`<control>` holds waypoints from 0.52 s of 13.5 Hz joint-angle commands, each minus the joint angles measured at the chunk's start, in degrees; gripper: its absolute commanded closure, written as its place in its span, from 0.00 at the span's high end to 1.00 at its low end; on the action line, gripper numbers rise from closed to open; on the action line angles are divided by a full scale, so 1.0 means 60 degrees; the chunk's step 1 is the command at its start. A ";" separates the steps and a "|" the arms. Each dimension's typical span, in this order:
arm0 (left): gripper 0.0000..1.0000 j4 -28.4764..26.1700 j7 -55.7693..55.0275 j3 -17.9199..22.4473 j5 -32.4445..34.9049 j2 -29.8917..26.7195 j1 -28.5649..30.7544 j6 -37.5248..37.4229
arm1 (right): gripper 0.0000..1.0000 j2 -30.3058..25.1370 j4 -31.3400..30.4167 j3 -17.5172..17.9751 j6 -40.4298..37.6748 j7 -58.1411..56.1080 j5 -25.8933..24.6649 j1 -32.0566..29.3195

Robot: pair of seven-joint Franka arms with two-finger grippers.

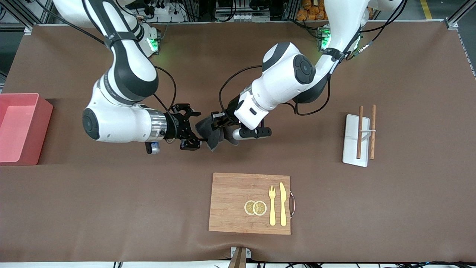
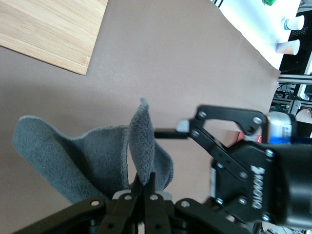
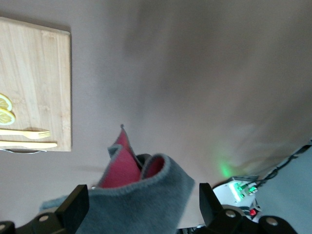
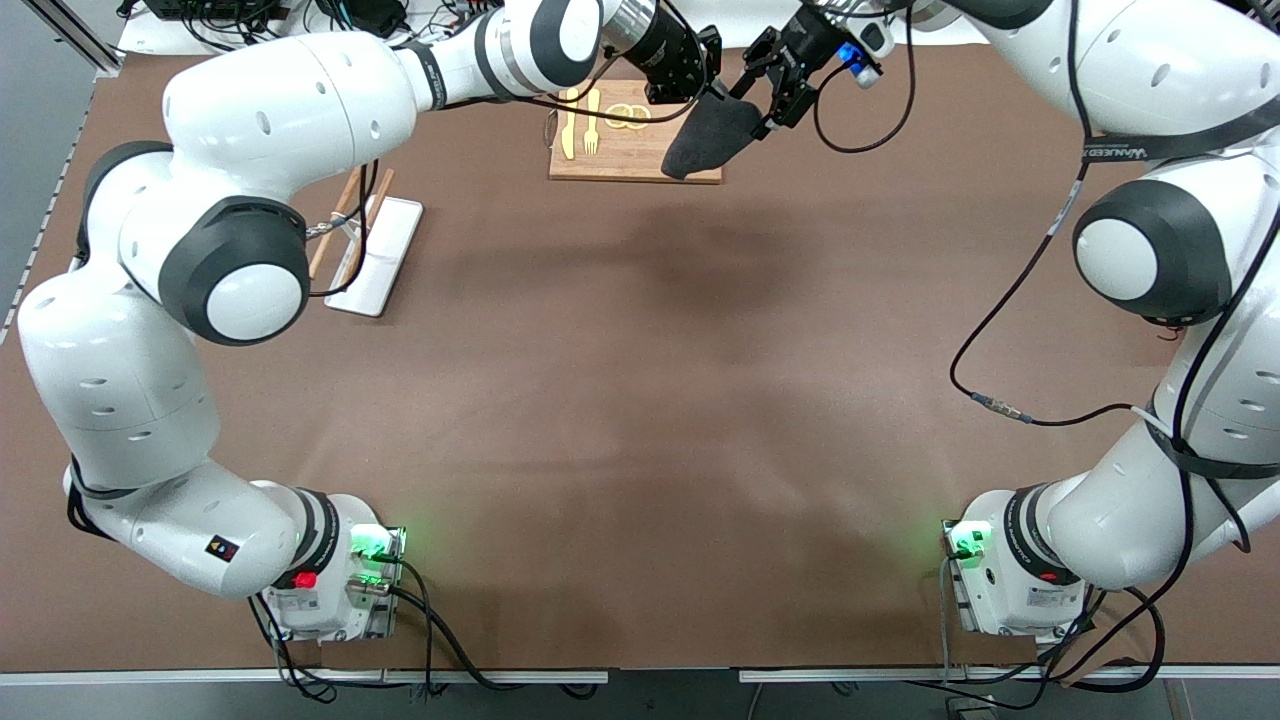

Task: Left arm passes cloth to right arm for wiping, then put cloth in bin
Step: 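Grasp the cloth with the right gripper beside the left gripper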

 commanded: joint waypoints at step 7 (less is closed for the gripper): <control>0.00 0.0207 -0.0003 0.0081 -0.0034 0.0029 -0.0078 0.0033 | 0.00 0.0185 0.0053 -0.0065 0.0916 0.0109 0.0279 0.0487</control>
